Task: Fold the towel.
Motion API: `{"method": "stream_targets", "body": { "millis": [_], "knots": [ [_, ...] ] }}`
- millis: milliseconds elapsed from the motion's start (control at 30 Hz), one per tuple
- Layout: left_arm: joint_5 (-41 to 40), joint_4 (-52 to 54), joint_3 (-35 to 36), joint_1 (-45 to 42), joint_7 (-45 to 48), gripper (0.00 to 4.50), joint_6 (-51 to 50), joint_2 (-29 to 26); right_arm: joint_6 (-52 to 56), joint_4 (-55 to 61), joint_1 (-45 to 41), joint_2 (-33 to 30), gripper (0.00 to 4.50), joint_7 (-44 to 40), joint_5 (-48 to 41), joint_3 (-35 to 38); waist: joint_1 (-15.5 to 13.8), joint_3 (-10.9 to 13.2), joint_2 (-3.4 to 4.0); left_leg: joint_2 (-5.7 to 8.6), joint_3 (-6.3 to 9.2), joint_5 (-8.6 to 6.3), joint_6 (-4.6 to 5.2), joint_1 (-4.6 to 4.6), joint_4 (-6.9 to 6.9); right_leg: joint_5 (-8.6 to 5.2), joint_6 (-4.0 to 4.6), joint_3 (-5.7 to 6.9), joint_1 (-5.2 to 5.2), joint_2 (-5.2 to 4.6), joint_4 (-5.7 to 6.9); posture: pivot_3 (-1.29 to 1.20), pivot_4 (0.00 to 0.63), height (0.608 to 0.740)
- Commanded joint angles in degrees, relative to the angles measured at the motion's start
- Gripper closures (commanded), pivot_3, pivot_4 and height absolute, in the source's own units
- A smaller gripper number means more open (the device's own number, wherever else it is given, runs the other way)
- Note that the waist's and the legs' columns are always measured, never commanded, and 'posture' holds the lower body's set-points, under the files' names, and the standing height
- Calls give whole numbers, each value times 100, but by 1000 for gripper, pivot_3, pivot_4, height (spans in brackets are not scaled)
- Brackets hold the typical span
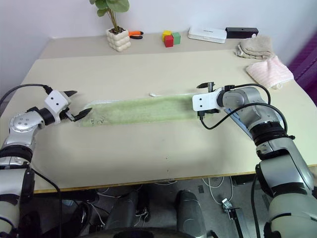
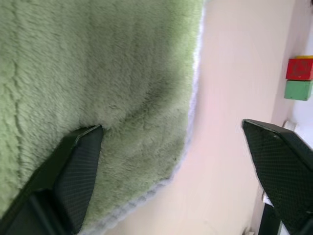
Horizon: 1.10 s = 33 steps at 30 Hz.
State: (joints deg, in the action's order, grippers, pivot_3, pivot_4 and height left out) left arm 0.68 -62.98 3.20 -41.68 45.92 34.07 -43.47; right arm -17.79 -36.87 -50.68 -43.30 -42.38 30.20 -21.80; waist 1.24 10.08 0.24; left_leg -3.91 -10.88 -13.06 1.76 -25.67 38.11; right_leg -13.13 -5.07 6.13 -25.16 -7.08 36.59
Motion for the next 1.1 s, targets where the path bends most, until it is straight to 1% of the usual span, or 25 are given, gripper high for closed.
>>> {"method": "stream_targets", "body": {
  "millis": [33, 100, 200, 233, 267, 300, 333, 400, 467, 533, 567, 633, 700, 800, 900, 967, 1000, 1100],
  "knots": [
    [-154, 14, 289, -304, -283, 0, -75, -174, 399, -16, -180, 104, 76, 373, -91, 330, -8, 0, 0, 0, 0, 0, 0, 0, 0, 0, 0, 0, 0, 0, 1, 0, 150, 740],
    [-212, 25, 381, -364, -415, 0, -141, -178, 490, 19, -207, 145, 76, 455, -160, 388, -1, 0, 0, 0, 0, 0, 0, 0, 2, 0, 0, 0, 1, 0, 1, 0, 150, 740],
    [-480, 140, 610, -416, -342, 0, -384, -142, 781, 357, -67, 243, 76, 158, -628, 651, 1, 0, 0, 0, 0, 0, 0, 0, 1, 0, 0, 0, -1, 0, 4, 0, 150, 740],
    [-612, 234, 704, -421, -306, 245, -509, -129, 1028, 623, 26, 333, 27, -42, -993, 841, 4, 0, 0, 0, 0, 0, 0, 0, 1, 0, 0, 0, 0, 0, 7, 0, 150, 740],
    [-863, 381, 852, -427, -143, 524, -792, -80, 1465, 919, 91, 481, 279, -218, -1440, 1107, 4, 0, -1, 0, 0, 1, -1, 0, 1, 0, 0, 0, -2, 0, 9, 0, 150, 740],
    [-1040, 573, 965, -415, -123, 837, -1006, -29, 1914, 1245, 165, 630, 586, -367, -1851, 1354, 1, 1, -3, 0, 3, 2, -2, 1, 1, 0, 0, 0, -1, 0, 11, 0, 150, 740],
    [-1138, 721, 1034, -397, -121, 1298, -1164, 8, 2245, 1469, 213, 731, 884, -452, -2093, 1511, -2, 1, -3, 0, 7, 3, -3, 0, 4, 0, 0, 0, -1, 1, 19, 0, 150, 740],
    [-1467, 1581, 1166, -227, -345, 2420, -1759, 296, 3079, 2103, 354, 1152, 1918, -333, -2678, 1882, -11, 1, -4, 0, 12, 4, -3, 1, 11, -1, -2, 0, -1, 1, 37, 0, 150, 740],
    [-1704, 2640, 1168, 47, -684, 3348, -2375, 667, 3634, 2564, 528, 1628, 2852, 72, -3018, 2153, -33, -2, -7, 2, 20, 4, -4, 1, 17, -2, -2, 0, 3, 1, 42, 0, 150, 740],
    [-1875, 3458, 1193, 278, -992, 4445, -2945, 934, 4020, 2812, 642, 1947, 3922, 404, -3197, 2332, -50, -4, -11, 3, 27, 4, -3, 7, 19, -3, -3, 0, 14, 1, 41, 0, 150, 740],
    [-1963, 3783, 1216, 361, -1117, 4500, -3181, 1061, 4173, 2867, 683, 2087, 4443, 580, -3261, 2405, -47, -6, -14, 4, 27, 3, -3, 7, 20, -3, -3, 1, 15, 1, 41, 0, 150, 740],
    [-1999, 4712, 1026, 630, -1567, 4500, -3690, 1543, 4231, 2949, 1017, 2582, 4489, 1312, -3199, 2451, -51, -11, -23, 5, 30, 3, -3, 6, 20, -3, -3, 1, 16, 1, 41, 0, 150, 740],
    [-2038, 5347, 858, 854, -1957, 4500, -4079, 2043, 4372, 3032, 1263, 2972, 4489, 1745, -3201, 2434, -54, -13, -25, 5, 34, 3, -4, 12, 16, -5, -4, 3, 23, 1, 41, 0, 150, 740],
    [-2093, 5724, 708, 1095, -2399, 4500, -4589, 2639, 4481, 3003, 1397, 3336, 4489, 2250, -3165, 2445, -23, -12, -25, 8, 32, 4, -4, 15, 17, -5, -4, 2, 25, 1, 41, 0, 150, 740],
    [-2185, 5663, 572, 1306, -2652, 4500, -4825, 3255, 4462, 2668, 1455, 3619, 4489, 2817, -3166, 2569, -10, -13, -25, 7, 34, 6, -8, 23, 12, -5, -4, 2, 25, 2, 42, 0, 150, 740],
    [-1992, 5528, 439, 1399, -2691, 4500, -4730, 3400, 4339, 2445, 1529, 3646, 4489, 3071, -3063, 2557, -6, -14, -26, 7, 34, 6, -8, 24, 12, -5, -4, 2, 27, 3, 41, 0, 150, 740],
    [-1887, 5450, 366, 1434, -2659, 4500, -4700, 3383, 4229, 2347, 1581, 3624, 4489, 3139, -3025, 2533, -4, -13, -26, 7, 34, 6, -8, 24, 12, -5, -4, 2, 27, 3, 39, 0, 150, 740],
    [-1773, 5070, 481, 1441, -2658, 4500, -4596, 3208, 4016, 2136, 1740, 3494, 4489, 3306, -2973, 2567, -5, -13, -26, 7, 35, 6, -8, 23, 11, -5, -3, 2, 26, 3, 39, 0, 150, 740]
  ]
}}
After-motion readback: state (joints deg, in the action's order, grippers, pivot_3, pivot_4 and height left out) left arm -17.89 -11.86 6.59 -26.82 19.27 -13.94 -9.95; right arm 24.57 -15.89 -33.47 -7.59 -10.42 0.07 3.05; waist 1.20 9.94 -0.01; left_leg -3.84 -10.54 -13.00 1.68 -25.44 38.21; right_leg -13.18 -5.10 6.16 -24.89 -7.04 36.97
